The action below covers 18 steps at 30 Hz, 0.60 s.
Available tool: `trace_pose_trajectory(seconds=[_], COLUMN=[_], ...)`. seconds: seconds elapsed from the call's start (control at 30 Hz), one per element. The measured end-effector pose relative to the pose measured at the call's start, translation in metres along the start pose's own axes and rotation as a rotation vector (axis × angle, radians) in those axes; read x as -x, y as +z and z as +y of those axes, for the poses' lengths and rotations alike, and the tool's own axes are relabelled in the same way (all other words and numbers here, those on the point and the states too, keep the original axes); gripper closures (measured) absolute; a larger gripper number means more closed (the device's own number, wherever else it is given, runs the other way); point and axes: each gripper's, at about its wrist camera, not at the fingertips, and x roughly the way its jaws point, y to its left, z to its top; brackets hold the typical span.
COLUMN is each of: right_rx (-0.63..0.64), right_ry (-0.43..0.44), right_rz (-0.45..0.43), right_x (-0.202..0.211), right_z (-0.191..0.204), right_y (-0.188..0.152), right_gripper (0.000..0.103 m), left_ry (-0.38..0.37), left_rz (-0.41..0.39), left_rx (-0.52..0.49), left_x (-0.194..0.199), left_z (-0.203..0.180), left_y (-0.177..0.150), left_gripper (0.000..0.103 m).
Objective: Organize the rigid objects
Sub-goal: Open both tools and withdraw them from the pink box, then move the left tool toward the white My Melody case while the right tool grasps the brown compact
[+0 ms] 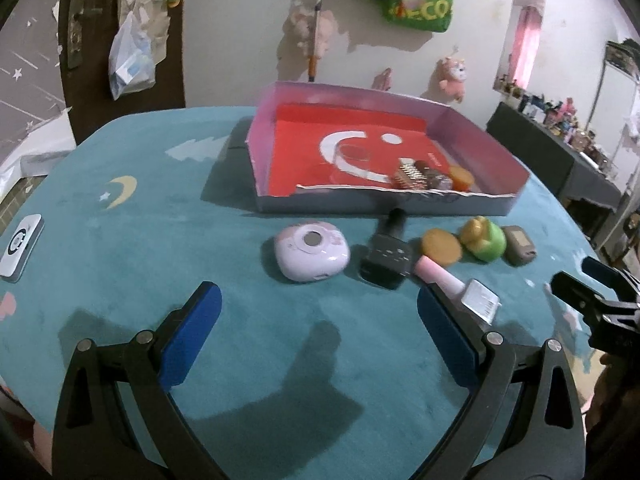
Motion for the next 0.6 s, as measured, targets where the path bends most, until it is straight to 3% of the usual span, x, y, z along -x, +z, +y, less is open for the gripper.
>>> trace_pose_trajectory(seconds=[0.17,0.37,0.6], right_rx=[-0.019,-0.039,-0.031], right_ry=[-0.028,-0.065,-0.09], right_rz=[0.034,0.104,0.174], right_x=[-0.013,-0.034,-0.059], right_z=[-0.007,-0.019,-0.025], right_y=[0.009,0.017,0.027], right_gripper=[0.0,0.0,0.0], left_ry=[0.042,0.04,0.086], left_rz=[0.055,0.129,0.198], left_rx=[0.034,0.078,0.054], left_x=[-0.016,-0.04,-0.064], left_z=[0.011,0.019,0.017], left_y=[0.012,0.026,0.037], left_gripper=[0.003,0.003,0.003])
